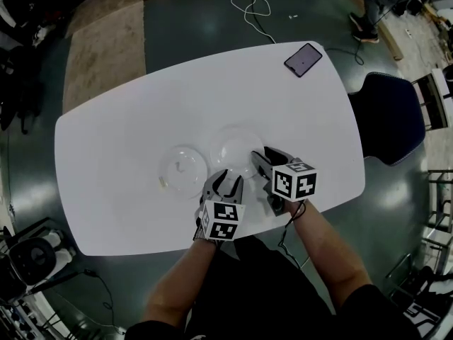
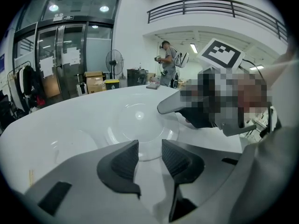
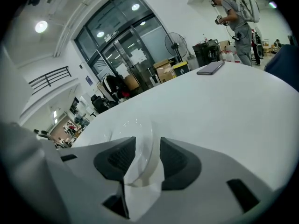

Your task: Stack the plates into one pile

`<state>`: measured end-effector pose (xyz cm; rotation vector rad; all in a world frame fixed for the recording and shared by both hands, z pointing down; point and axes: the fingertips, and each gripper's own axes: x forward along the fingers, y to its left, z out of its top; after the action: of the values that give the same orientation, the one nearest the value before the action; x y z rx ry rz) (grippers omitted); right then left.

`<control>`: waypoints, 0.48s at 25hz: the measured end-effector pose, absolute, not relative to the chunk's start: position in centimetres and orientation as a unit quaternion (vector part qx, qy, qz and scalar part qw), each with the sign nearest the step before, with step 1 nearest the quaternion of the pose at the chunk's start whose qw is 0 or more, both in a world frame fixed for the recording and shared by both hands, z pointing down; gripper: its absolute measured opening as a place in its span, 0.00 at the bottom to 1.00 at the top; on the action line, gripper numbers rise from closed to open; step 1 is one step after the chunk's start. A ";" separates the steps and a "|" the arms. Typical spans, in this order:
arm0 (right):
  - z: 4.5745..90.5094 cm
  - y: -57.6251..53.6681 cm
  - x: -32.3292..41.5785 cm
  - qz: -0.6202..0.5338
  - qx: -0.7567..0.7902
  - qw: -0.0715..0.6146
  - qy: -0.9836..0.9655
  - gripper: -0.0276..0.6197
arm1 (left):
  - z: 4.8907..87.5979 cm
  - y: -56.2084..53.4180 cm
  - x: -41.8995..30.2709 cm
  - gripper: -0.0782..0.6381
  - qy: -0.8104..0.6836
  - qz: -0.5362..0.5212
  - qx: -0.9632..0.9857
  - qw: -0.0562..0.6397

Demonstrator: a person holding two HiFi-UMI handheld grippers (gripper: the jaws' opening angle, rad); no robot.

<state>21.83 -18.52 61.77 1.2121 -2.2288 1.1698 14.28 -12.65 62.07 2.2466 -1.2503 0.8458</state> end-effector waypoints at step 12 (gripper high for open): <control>61.0 -18.1 21.4 0.443 0.424 0.139 -0.777 0.16 | 61.5 -12.5 13.7 0.34 -0.449 0.287 0.814 0.230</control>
<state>21.36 -18.07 61.03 1.2259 -2.2465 1.2811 13.74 -12.50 61.47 2.2399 -1.2352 0.7893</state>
